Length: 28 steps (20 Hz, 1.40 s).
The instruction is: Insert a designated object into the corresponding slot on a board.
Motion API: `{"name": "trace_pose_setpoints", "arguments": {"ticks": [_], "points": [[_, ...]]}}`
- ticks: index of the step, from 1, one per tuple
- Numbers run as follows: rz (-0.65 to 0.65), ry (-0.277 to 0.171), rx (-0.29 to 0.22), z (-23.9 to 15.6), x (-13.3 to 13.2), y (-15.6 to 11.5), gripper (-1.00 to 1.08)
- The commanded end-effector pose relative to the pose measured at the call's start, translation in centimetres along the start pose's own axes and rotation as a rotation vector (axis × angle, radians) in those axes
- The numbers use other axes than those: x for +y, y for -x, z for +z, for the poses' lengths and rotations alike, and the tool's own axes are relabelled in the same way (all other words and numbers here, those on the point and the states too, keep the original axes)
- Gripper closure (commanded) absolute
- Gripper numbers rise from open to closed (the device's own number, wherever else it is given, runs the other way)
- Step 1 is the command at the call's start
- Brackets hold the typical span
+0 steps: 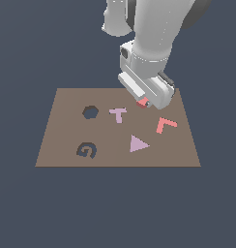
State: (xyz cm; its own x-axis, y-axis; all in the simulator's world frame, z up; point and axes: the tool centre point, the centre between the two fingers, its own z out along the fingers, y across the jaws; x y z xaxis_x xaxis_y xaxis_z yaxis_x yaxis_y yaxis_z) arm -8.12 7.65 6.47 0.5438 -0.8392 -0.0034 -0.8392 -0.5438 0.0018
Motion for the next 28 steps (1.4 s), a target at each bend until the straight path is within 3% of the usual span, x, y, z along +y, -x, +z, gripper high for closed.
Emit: {"name": "trace_pose_setpoints", "arguments": {"ticks": [1, 11, 26, 27, 28], "points": [[0.046, -0.001, 0.001, 0.4, -0.2, 0.5, -0.92], [0.143, -0.002, 0.004, 1.4, -0.8, 1.5, -0.92], [0.148, -0.002, 0.003, 3.5, -0.9, 1.5, -0.92], [0.148, -0.002, 0.003, 3.5, -0.9, 1.5, 1.08], [0.148, -0.002, 0.003, 3.5, -0.9, 1.5, 1.08]]}}
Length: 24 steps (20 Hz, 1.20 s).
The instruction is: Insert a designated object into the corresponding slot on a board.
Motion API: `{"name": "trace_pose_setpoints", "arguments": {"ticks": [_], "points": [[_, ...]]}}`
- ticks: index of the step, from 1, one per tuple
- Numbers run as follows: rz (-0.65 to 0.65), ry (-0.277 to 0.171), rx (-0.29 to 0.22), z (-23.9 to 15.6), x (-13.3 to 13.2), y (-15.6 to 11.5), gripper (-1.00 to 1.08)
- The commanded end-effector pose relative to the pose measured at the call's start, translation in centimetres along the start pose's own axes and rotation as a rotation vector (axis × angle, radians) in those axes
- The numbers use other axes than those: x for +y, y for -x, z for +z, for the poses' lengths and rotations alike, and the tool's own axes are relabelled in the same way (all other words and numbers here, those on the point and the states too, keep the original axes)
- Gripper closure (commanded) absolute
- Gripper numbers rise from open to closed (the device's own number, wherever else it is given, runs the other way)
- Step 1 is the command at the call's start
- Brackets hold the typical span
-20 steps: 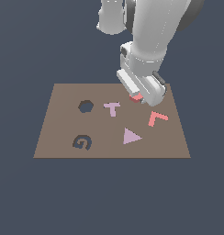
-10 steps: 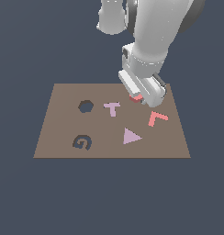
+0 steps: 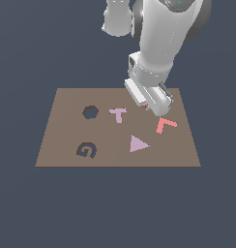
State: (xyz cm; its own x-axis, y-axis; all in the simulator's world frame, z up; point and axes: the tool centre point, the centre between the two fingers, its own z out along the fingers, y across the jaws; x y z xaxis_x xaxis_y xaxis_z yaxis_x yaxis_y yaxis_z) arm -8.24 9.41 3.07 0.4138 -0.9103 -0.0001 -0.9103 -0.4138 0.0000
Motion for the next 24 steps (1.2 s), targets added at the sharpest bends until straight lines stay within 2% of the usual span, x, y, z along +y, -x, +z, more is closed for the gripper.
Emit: {"name": "trace_pose_setpoints", "arguments": {"ticks": [1, 16, 24], "points": [[0.000, 0.000, 0.000, 0.08, 0.00, 0.00, 1.08], [-0.002, 0.000, 0.000, -0.27, 0.01, -0.02, 1.08], [-0.065, 0.000, 0.000, -0.29, 0.71, -0.31, 1.08]]}}
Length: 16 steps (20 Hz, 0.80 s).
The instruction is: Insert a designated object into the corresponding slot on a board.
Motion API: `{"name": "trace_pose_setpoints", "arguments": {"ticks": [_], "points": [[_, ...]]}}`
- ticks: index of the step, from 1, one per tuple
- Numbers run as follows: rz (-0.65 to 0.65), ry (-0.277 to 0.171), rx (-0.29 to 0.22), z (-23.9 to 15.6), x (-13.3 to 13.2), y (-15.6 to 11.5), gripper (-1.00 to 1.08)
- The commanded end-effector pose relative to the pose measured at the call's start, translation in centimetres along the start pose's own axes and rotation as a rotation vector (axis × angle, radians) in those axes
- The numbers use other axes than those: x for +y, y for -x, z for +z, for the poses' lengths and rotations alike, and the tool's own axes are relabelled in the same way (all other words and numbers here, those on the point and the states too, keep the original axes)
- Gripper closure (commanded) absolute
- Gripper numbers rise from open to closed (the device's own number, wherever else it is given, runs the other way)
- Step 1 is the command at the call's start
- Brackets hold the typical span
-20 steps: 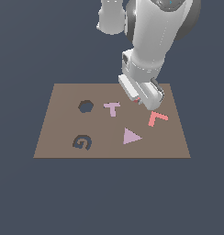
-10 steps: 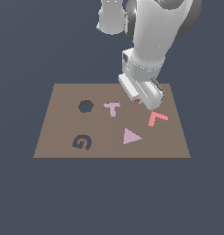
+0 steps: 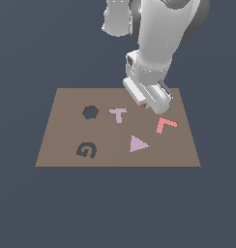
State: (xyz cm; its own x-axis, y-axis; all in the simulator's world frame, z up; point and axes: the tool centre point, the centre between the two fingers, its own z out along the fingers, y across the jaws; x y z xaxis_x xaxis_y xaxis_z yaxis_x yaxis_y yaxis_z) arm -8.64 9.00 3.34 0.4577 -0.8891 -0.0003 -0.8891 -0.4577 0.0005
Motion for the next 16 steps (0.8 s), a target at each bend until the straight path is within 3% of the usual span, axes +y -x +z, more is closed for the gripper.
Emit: {"name": "trace_pose_setpoints", "arguments": {"ticks": [1, 16], "points": [[-0.029, 0.000, 0.000, 0.0, 0.3, -0.2, 1.08], [-0.376, -0.001, 0.000, -0.2, 3.9, -2.5, 1.08]]}}
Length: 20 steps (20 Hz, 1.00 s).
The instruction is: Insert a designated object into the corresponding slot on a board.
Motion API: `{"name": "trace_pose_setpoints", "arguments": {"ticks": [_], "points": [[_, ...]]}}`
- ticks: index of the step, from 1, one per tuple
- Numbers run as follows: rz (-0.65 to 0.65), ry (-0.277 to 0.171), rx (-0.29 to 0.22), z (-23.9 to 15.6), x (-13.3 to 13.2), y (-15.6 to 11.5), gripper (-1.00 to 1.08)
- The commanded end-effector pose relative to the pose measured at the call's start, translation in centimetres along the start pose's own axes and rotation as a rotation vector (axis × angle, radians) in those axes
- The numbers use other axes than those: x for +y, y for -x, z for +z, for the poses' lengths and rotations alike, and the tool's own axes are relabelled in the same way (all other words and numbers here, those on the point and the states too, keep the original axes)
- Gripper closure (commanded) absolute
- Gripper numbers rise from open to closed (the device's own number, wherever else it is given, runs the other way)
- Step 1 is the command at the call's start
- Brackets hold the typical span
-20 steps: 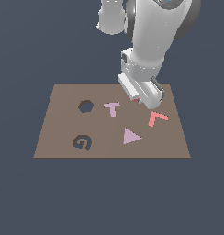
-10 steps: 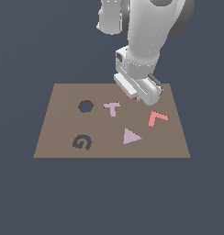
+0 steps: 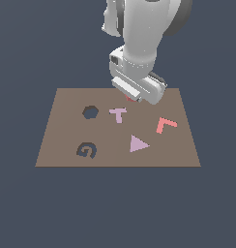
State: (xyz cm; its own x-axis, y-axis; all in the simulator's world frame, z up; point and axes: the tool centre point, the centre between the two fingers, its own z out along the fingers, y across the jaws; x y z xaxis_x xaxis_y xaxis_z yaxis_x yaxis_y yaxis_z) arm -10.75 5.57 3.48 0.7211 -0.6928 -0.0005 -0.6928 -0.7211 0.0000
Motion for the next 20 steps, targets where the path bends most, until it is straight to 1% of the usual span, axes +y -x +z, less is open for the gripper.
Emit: {"name": "trace_pose_setpoints", "arguments": {"ticks": [1, 10, 20], "points": [[-0.078, 0.000, 0.000, -0.1, 0.9, -0.4, 1.08], [-0.375, 0.000, 0.001, -0.2, 3.9, -2.5, 1.08], [-0.702, 0.000, 0.001, -0.3, 6.3, -5.9, 1.08]]}}
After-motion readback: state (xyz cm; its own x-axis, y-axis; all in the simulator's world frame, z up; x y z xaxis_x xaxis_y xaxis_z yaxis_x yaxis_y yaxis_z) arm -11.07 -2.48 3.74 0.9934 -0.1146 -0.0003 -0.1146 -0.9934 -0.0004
